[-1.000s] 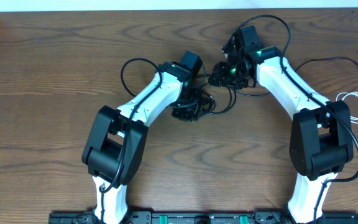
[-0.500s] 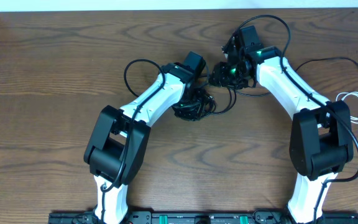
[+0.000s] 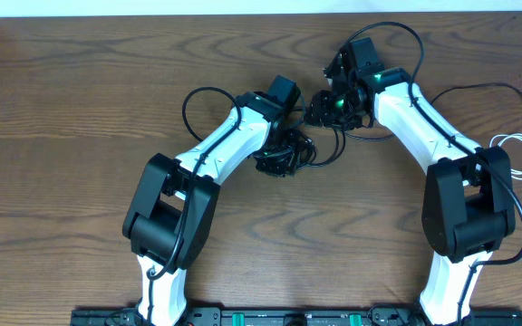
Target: Untangle cables
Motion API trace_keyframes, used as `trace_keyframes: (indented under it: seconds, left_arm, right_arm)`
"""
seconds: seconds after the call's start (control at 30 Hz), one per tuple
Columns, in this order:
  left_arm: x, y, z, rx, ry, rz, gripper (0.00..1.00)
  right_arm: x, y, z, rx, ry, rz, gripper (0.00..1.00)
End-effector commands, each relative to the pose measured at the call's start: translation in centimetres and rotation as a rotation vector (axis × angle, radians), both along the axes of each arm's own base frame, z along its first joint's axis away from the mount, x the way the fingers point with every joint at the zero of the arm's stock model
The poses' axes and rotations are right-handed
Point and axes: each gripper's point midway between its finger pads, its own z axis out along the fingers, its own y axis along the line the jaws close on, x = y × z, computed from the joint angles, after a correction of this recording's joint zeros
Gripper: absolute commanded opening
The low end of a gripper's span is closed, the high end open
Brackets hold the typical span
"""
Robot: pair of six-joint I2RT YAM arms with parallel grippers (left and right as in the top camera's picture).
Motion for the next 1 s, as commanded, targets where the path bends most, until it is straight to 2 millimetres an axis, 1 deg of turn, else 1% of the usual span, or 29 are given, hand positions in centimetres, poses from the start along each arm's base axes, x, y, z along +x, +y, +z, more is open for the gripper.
trace_keyframes:
  seconds: [0.0, 0.07, 0.13, 0.2, 0.27, 0.3, 0.33, 0.4, 0.43, 0.53, 0.67, 0.77, 0.8, 0.93, 0.97]
  left_arm:
    - [-0.1, 0.1, -0.8, 0.007, 0.016, 0.007, 0.28]
    - [0.1, 0.3, -0.9, 0.022, 0.005, 0.010, 0.28]
    - [0.1, 0.3, -0.9, 0.023, 0.004, 0.010, 0.33]
    - [0.0, 0.2, -0.9, 0.018, 0.009, 0.008, 0.50]
    - [-0.2, -0.1, -0.7, -0.004, 0.022, 0.003, 0.73]
    - [-0.4, -0.3, -0.6, -0.014, 0.028, 0.001, 0.79]
    - [-0.5, -0.4, -0.6, -0.019, 0.030, -0.001, 0.83]
    - [-0.5, -0.5, -0.6, -0.019, 0.031, -0.003, 0.95]
    - [-0.5, -0.5, -0.6, -0.019, 0.031, -0.003, 0.98]
    - [-0.3, -0.2, -0.7, 0.002, 0.032, 0.029, 0.97]
    - [0.2, 0.6, -1.1, 0.059, 0.032, 0.116, 0.84]
    - [0.4, 0.9, -1.2, 0.087, 0.044, 0.197, 0.71]
    - [0.5, 1.0, -1.2, 0.091, 0.051, 0.220, 0.69]
    - [0.4, 0.9, -1.2, 0.095, 0.069, 0.273, 0.68]
    - [0.4, 0.8, -1.2, 0.096, 0.067, 0.276, 0.64]
  right_arm:
    - [-0.4, 0.1, -0.8, -0.014, 0.013, 0.018, 0.48]
    - [-0.4, 0.1, -0.8, -0.014, 0.013, 0.018, 0.48]
    - [-0.4, 0.1, -0.8, -0.014, 0.013, 0.018, 0.48]
    - [-0.4, 0.1, -0.8, -0.014, 0.014, 0.018, 0.48]
    - [-0.5, 0.1, -0.8, -0.014, 0.014, 0.018, 0.48]
    - [-0.5, 0.1, -0.8, -0.014, 0.014, 0.018, 0.48]
    - [-0.5, 0.1, -0.8, -0.014, 0.014, 0.018, 0.48]
    - [-0.5, 0.1, -0.8, -0.014, 0.014, 0.018, 0.48]
    - [-0.4, 0.1, -0.8, -0.014, 0.014, 0.018, 0.48]
    - [-0.5, 0.1, -0.8, -0.014, 0.014, 0.018, 0.49]
    - [-0.5, 0.1, -0.8, -0.015, 0.018, 0.018, 0.49]
    - [-0.6, 0.0, -0.8, -0.016, 0.020, 0.018, 0.49]
    - [-0.6, 0.0, -0.9, -0.016, 0.020, 0.018, 0.48]
    - [-0.6, 0.0, -0.9, -0.016, 0.020, 0.018, 0.49]
    - [-0.6, 0.0, -0.9, -0.016, 0.020, 0.018, 0.49]
